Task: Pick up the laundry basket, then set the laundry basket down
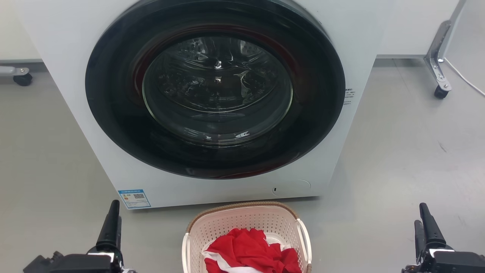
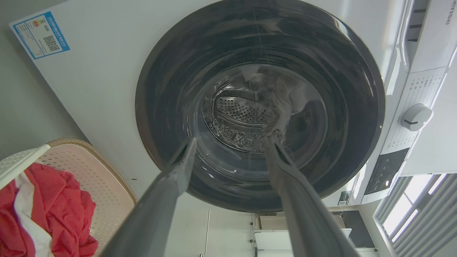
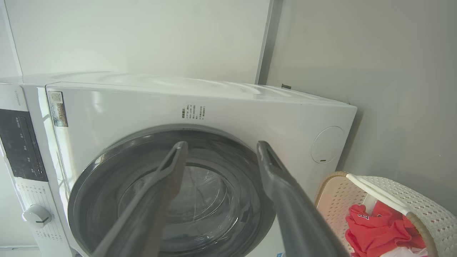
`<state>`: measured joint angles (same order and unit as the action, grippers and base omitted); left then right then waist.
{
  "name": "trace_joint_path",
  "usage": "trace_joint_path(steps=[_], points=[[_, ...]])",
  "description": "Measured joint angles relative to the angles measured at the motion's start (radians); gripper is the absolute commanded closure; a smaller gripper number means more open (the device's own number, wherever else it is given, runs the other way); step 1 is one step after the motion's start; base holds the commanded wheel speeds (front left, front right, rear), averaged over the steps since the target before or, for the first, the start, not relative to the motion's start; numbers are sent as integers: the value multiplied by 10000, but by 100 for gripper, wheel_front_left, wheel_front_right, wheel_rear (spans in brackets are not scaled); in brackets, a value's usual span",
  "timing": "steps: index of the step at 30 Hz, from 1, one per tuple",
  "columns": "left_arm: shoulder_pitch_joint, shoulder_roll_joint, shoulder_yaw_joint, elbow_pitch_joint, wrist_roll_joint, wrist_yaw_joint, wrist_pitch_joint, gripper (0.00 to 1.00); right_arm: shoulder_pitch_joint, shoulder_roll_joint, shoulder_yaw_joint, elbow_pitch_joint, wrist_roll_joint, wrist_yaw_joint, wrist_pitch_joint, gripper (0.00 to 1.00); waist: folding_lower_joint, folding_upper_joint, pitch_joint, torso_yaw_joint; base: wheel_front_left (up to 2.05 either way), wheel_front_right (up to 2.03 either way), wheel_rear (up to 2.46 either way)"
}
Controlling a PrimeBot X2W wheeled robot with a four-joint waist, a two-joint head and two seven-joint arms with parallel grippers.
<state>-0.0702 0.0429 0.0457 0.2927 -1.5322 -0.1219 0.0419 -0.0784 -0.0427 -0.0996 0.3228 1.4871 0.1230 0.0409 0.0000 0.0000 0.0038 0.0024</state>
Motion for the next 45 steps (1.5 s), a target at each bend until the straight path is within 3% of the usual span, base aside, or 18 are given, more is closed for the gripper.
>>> trace_joint_path(steps=[8,24,45], points=[[-109,301,-408,-132,1319,8,-311,0,-156,-259,353,-35,-1214,-148,-276,0,0,0,2,15,0,0,0],[-458,821,-1285,-571,4293,612,-886,0,-392,-911,1365,-196,-4222,-779,-867,0,1,0,16,43,0,0,0],[-615,1237,-2194,-1193,7398,1152,-1559,0,-769,-1526,2642,-612,-7793,-1321,-1544,0,0,0,94,84,0,0,0]])
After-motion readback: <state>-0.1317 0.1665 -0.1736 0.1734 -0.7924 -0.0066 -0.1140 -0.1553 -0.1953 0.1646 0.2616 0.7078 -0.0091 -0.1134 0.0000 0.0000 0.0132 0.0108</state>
